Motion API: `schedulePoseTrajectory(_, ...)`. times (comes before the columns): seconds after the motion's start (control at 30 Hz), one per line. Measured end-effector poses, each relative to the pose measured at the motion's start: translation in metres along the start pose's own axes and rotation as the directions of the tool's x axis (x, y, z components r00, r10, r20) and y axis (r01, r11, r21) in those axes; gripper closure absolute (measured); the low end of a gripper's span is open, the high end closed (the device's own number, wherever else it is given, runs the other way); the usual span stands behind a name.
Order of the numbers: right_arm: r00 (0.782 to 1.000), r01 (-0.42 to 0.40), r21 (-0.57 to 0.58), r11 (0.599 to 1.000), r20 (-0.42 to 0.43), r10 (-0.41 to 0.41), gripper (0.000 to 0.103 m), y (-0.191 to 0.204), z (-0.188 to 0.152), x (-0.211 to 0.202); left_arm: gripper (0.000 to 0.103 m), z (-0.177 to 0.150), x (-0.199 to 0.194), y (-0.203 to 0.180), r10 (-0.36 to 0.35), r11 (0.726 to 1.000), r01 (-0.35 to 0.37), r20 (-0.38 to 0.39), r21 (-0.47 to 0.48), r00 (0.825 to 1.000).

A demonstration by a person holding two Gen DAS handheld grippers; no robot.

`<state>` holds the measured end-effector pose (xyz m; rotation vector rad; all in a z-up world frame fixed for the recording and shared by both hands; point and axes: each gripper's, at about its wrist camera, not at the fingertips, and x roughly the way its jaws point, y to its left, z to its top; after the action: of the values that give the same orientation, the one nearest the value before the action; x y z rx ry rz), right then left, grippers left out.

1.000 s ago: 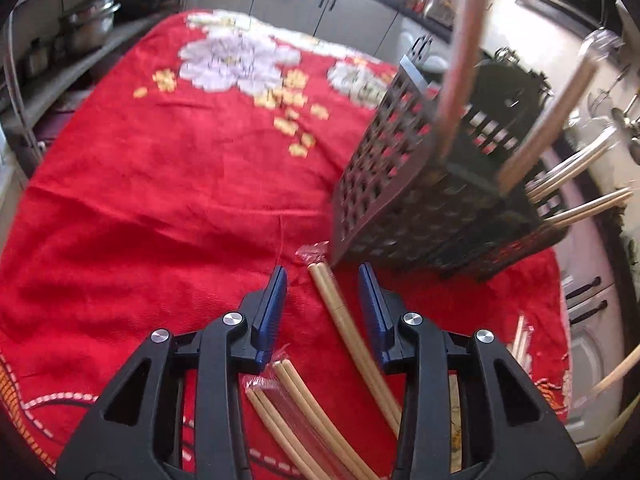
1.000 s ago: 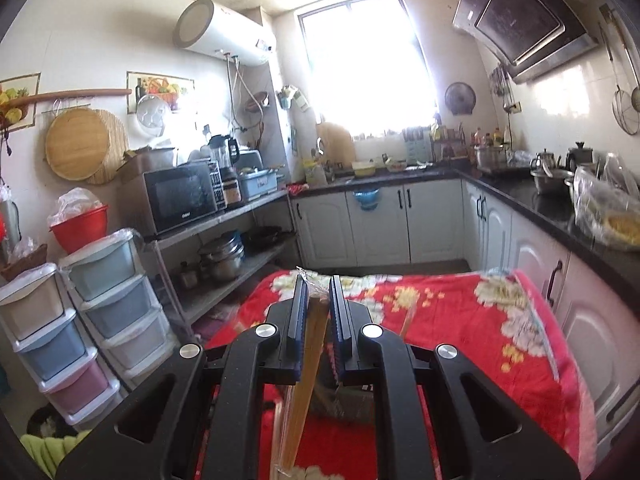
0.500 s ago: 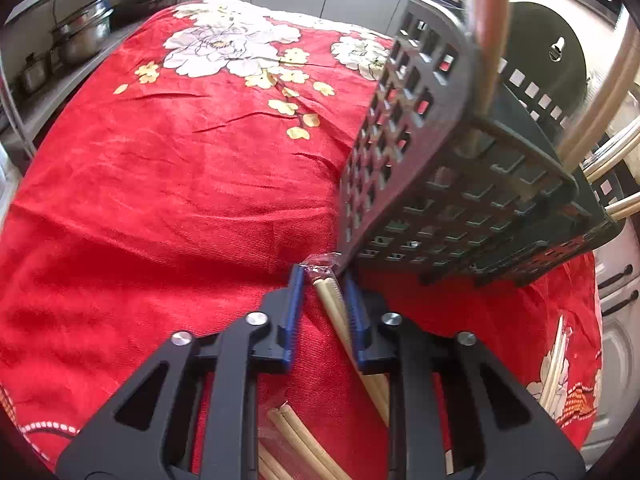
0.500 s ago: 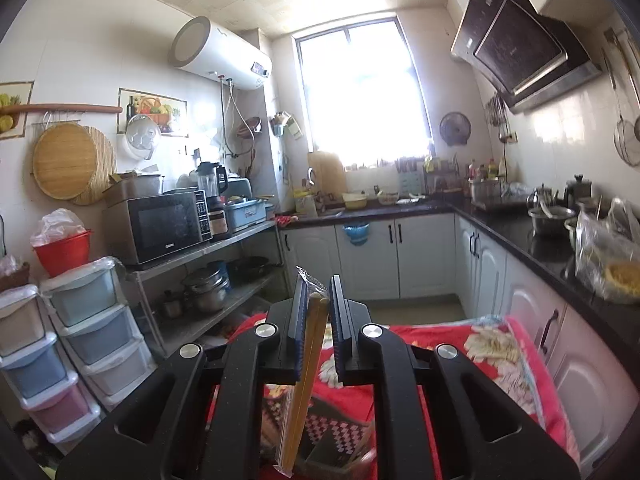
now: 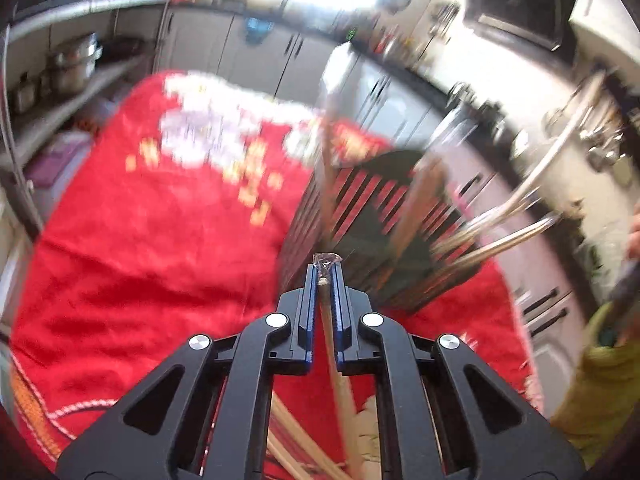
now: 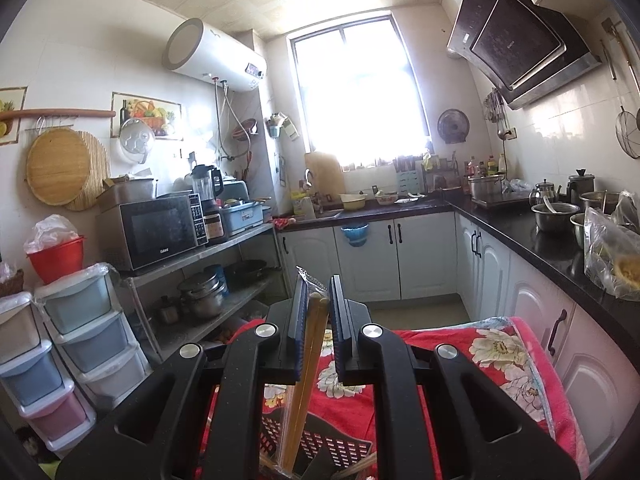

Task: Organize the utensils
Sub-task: 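Lift both held chopsticks upright and carry them over the caddy, then lower the chopsticks into the caddy and open both tools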

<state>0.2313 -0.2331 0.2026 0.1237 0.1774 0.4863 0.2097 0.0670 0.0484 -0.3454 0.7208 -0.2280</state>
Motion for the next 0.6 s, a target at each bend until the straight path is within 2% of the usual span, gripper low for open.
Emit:
schedulePoseTrajectory(0.13,1.000,0.006,-0.004,1.000,0.014,-0.006,0.092,0.000,0.004,0.001,0.100,0.033,-0.037,-0.015,-0.032,0.999,0.030,0.134,0.015,0.990)
schedulePoseTrajectory(0.23,0.999,0.017,-0.016,1.000,0.031,-0.016,0.092,0.001,0.009,0.001,0.100,0.064,-0.067,-0.032,-0.061,0.998,0.052,0.236,0.042,0.970)
schedulePoseTrajectory(0.33,0.998,0.033,-0.030,0.999,0.054,-0.031,0.092,0.001,0.013,-0.001,0.100,0.088,-0.083,-0.045,-0.080,0.996,0.061,0.298,0.072,0.951)
schedulePoseTrajectory(0.4,0.997,0.040,-0.031,0.999,0.066,-0.038,0.092,-0.001,0.014,-0.002,0.100,0.102,-0.094,-0.054,-0.075,0.995,0.047,0.353,0.087,0.932)
schedulePoseTrajectory(0.47,0.997,0.043,-0.033,0.999,0.073,-0.041,0.092,-0.002,0.014,-0.002,0.100,0.113,-0.101,-0.064,-0.041,0.994,-0.003,0.412,0.106,0.910)
schedulePoseTrajectory(0.6,0.996,0.047,-0.044,0.998,0.074,-0.044,0.092,-0.001,0.013,0.002,0.100,0.135,-0.100,-0.071,0.000,0.994,-0.053,0.475,0.097,0.880)
